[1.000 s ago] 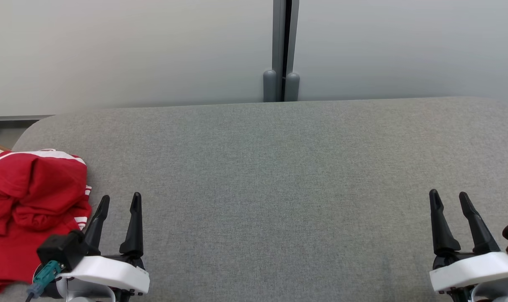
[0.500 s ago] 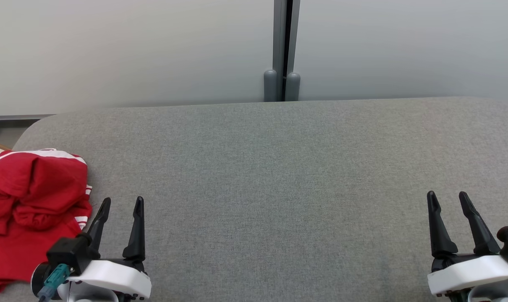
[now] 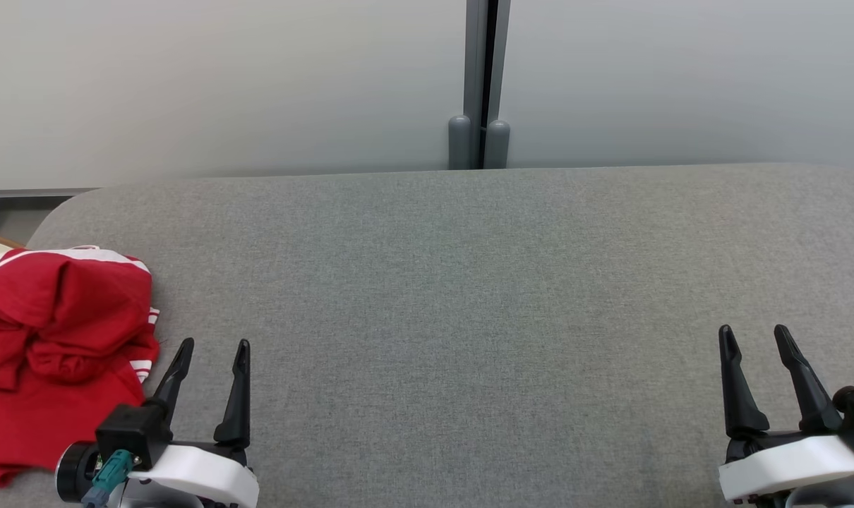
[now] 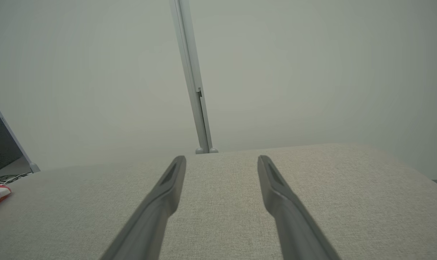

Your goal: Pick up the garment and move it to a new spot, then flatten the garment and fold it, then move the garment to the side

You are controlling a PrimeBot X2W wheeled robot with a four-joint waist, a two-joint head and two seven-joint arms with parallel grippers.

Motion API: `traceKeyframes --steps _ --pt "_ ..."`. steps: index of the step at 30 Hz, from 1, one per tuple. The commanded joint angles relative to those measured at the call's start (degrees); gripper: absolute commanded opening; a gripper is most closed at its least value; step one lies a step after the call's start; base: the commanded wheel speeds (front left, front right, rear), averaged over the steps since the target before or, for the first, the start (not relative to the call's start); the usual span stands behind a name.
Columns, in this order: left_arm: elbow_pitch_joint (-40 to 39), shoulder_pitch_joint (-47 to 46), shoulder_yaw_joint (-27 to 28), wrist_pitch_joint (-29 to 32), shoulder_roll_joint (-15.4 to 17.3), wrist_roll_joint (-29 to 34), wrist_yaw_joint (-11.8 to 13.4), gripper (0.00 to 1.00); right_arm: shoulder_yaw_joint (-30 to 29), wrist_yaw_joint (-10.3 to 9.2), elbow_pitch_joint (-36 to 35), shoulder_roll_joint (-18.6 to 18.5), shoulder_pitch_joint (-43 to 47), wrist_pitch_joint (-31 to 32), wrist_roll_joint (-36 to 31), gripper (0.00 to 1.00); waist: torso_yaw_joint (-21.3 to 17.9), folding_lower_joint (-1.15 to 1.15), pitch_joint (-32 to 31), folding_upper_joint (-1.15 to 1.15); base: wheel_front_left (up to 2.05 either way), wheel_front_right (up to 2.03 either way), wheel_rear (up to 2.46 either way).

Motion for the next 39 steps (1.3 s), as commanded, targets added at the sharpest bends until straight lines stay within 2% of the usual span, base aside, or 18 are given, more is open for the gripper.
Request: traceKeyframes --steps 1,12,18,33,39 --pt "0.08 -0.28 0.07 -0.52 0.17 1.22 -0.13 1.00 0.03 0.00 -0.27 -0.11 0.61 -0.43 -0.95 1.00 0.12 0.00 0.01 0.00 0.00 0.00 0.00" --pt "0.76 -0.72 0.41 -0.90 -0.43 0.49 -0.57 1.00 -0.56 0.00 -0.61 0.24 0.95 -1.10 -0.66 1.00 1.06 0.00 0.20 0.00 0.00 0.00 0.00" --pt "0.85 -1.85 0.66 -0.89 -0.65 -0.48 -0.80 1.00 -0.69 0.00 -1.58 -0.20 0.85 -0.44 -1.28 1.00 3.39 0.00 0.54 0.00 0.00 0.00 0.00" --pt "0.05 -3.11 3.40 -0.90 -0.54 -0.79 -0.18 1.00 1.43 0.00 -6.38 -1.78 1.26 2.58 -2.72 1.00 19.48 0.00 1.55 0.00 0.00 0.00 0.00" --pt "-0.54 -2.77 4.25 -0.89 -0.66 -0.62 0.42 1.00 2.42 0.00 -7.36 -1.93 1.27 3.50 -3.14 1.00 23.17 0.00 1.53 0.00 0.00 0.00 0.00"
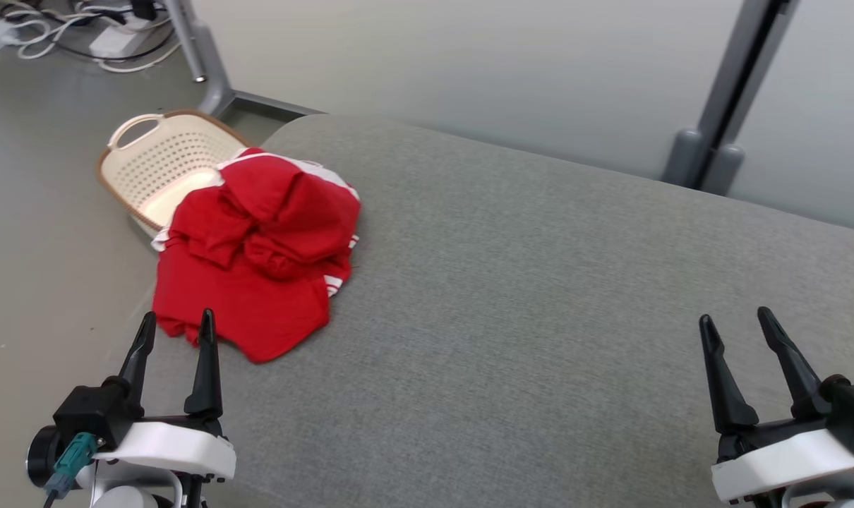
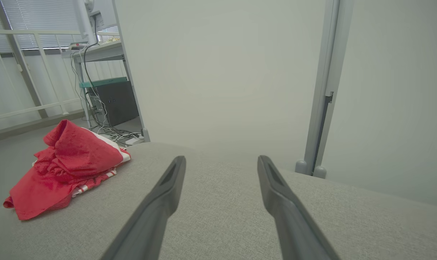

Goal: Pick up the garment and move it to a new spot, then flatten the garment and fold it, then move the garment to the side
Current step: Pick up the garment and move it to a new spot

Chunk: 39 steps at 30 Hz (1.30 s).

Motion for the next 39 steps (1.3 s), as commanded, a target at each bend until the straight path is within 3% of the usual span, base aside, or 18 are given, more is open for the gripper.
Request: traceKeyframes --steps 1,16,24,30,39 --pt "-0.26 0.29 0.25 0.00 0.00 0.01 0.14 1.00 -0.05 -0.02 -0.42 -0.29 0.11 0.10 -0.38 1.00 2.02 0.00 0.21 0.00 0.00 0.00 0.00" --pt "-2.03 -0.39 0.47 0.00 -0.67 -0.41 0.19 1.00 -1.25 -0.02 -2.86 -0.98 0.23 1.50 -1.27 1.00 3.76 0.00 2.11 0.00 0.00 0.00 0.00" --pt "-0.52 -8.38 -1.61 0.01 -1.03 -1.89 0.13 1.00 -1.34 -0.02 -6.33 -3.08 -2.82 4.10 -1.73 1.00 1.13 0.00 9.26 0.00 0.00 0.00 0.00" --pt "9.94 -21.55 -2.83 0.00 -1.04 -5.40 -0.65 1.00 -3.50 -0.02 -10.67 -5.31 -5.31 6.84 -2.28 1.00 -1.02 0.00 17.50 0.00 0.00 0.00 0.00" --pt "35.39 -38.80 -4.75 0.16 1.42 -8.96 -1.59 1.00 -5.35 -0.02 -14.34 -7.29 -6.82 9.28 -2.42 1.00 -2.13 0.00 24.46 0.00 0.00 0.00 0.00"
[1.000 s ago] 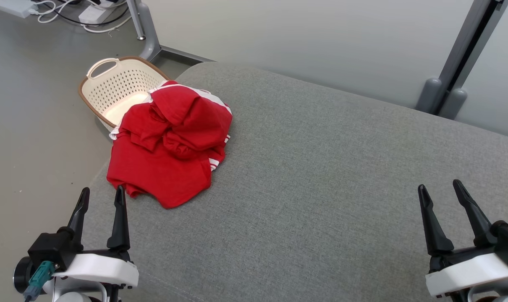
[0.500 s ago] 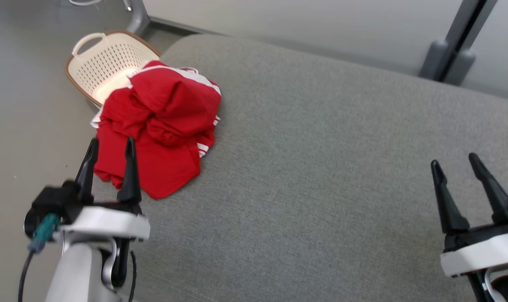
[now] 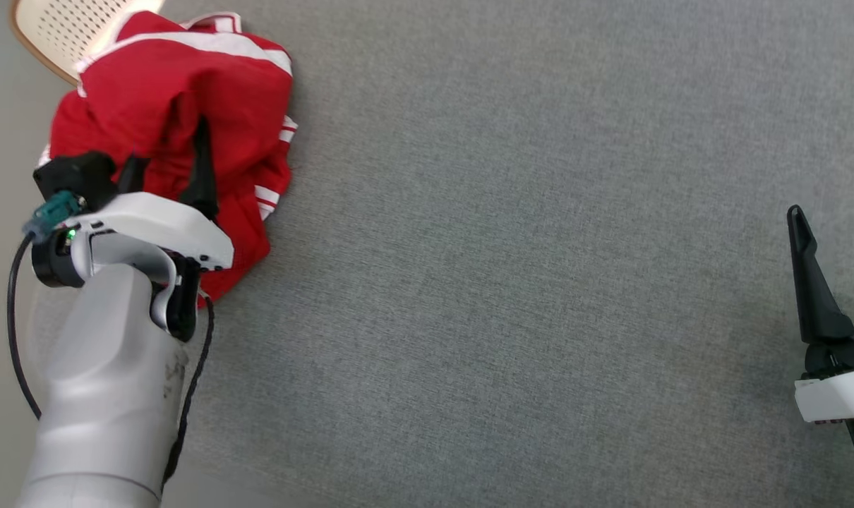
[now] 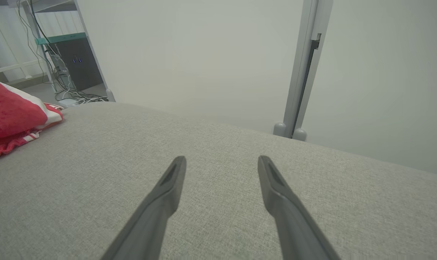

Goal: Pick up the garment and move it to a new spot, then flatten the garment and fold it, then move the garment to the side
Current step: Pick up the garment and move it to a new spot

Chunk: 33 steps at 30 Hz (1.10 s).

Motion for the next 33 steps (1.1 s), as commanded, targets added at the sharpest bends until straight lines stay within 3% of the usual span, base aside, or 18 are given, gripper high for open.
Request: traceKeyframes --steps 1,3,4,5,6,7,14,20,27,33 --pt "2.27 -1.74 -0.42 -0.20 0.46 -0.07 -0.19 1.00 -0.14 -0.02 -0.25 -0.26 -0.88 0.18 0.15 1.00 -0.93 0.00 1.80 0.00 0.00 0.00 0.00" --pt "5.71 -3.91 -0.57 -0.21 0.77 -0.60 -0.12 1.00 -0.50 -0.02 -0.38 -0.23 -1.02 0.25 0.25 1.00 -0.94 0.00 2.17 0.00 0.00 0.00 0.00" --pt "6.87 -4.81 -0.93 -0.25 1.01 -0.49 -0.15 0.95 -0.59 -0.02 -0.38 -0.19 -0.97 0.28 0.26 1.00 -0.91 0.00 2.28 0.00 0.00 0.00 0.00" --pt "7.69 -5.59 -0.90 -0.32 1.24 -0.67 -0.17 0.41 -0.65 -0.02 -0.44 -0.22 -1.03 0.29 0.24 1.00 -0.88 0.00 2.40 0.00 0.00 0.00 0.00" --pt "7.69 -5.59 -0.90 -0.32 1.24 -0.67 -0.17 0.41 -0.65 -0.02 -0.44 -0.22 -1.03 0.29 0.24 1.00 -0.88 0.00 2.40 0.00 0.00 0.00 0.00" --pt "8.10 -6.14 -1.14 -0.36 1.55 -0.35 -0.18 0.00 -0.74 -0.02 -0.45 -0.23 -1.10 0.26 0.16 1.00 -0.84 0.00 2.45 0.00 0.00 0.00 0.00" --pt "0.09 -3.54 1.35 -0.30 2.49 1.37 0.07 0.00 -1.48 -0.02 0.36 0.71 -0.60 -0.71 -0.03 1.00 -0.23 0.00 0.59 0.00 0.00 0.00 0.00" --pt "-10.45 1.23 3.15 -0.31 2.98 4.54 0.07 0.00 -2.18 -0.02 2.32 2.40 0.97 -2.09 0.23 1.00 0.45 0.00 -4.66 0.00 0.00 0.00 0.00" --pt "-25.95 11.23 2.55 -0.31 3.53 7.46 -0.08 0.00 -1.47 -0.02 5.64 5.54 3.79 -4.59 0.43 1.00 -1.01 0.00 -13.11 0.00 0.00 0.00 0.00" --pt "-37.83 20.48 0.64 2.72 2.82 6.30 0.04 0.00 -0.52 -0.02 7.18 7.93 6.21 -5.87 0.34 1.00 -3.82 0.00 -17.63 0.00 0.00 0.00 0.00"
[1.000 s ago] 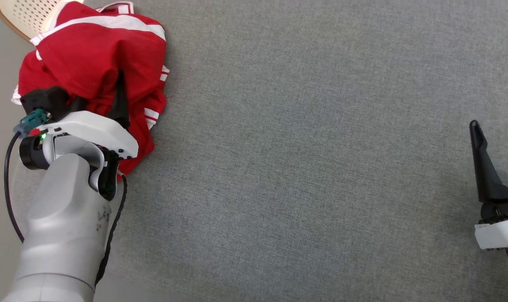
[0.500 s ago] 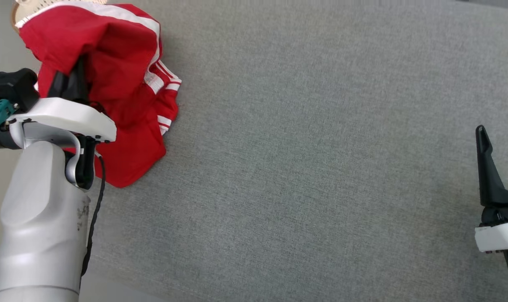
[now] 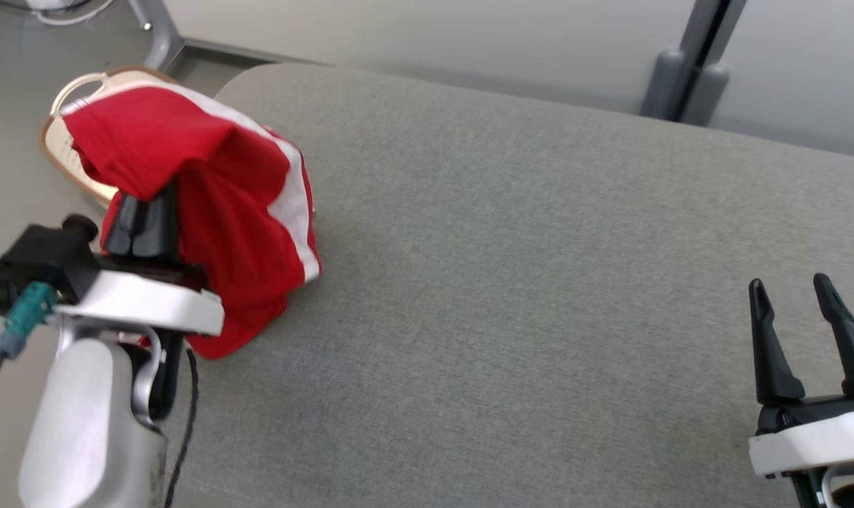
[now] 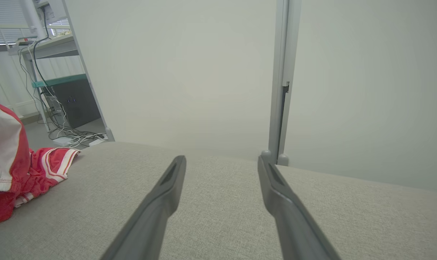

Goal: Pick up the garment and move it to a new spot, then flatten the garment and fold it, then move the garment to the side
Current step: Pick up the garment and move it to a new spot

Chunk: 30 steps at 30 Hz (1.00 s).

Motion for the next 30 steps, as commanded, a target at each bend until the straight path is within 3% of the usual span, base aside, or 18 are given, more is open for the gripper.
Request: traceKeyframes --steps 1,8,13,17,23,30 --pt "-3.43 2.60 -0.50 1.32 -0.25 -0.27 0.35 0.00 0.04 -0.02 0.30 0.42 1.10 -0.59 0.09 1.00 -2.51 0.00 -2.50 0.00 0.00 0.00 0.00" --pt "-14.13 9.33 -5.06 6.92 -2.19 -0.62 0.66 0.00 1.31 -0.02 0.24 1.00 0.27 -0.89 0.25 1.00 -9.05 0.00 -2.08 0.00 0.00 0.00 0.00" --pt "-14.88 7.56 -9.75 8.95 -3.51 -1.95 0.38 0.00 1.79 -0.02 -0.31 1.05 -1.71 -1.22 0.43 1.00 -16.09 0.00 0.94 0.00 0.00 0.00 0.00" --pt "-12.67 5.23 -13.47 9.45 -4.09 -2.18 0.14 0.00 2.03 -0.02 -0.32 1.10 -3.06 -1.54 0.78 1.00 -20.83 0.00 3.37 0.00 0.00 0.00 0.00" --pt "-4.11 -0.21 -23.79 9.81 -4.80 -3.32 -0.02 0.00 1.58 -0.02 1.03 2.17 -4.54 -3.33 1.56 1.00 -28.70 0.00 8.06 0.00 0.00 0.00 0.00" --pt "7.37 -5.00 -35.72 9.32 -5.06 -6.16 -0.07 0.00 1.46 -0.02 3.48 3.94 -5.49 -5.98 2.45 1.00 -32.79 0.00 11.95 0.00 0.00 0.00 0.00"
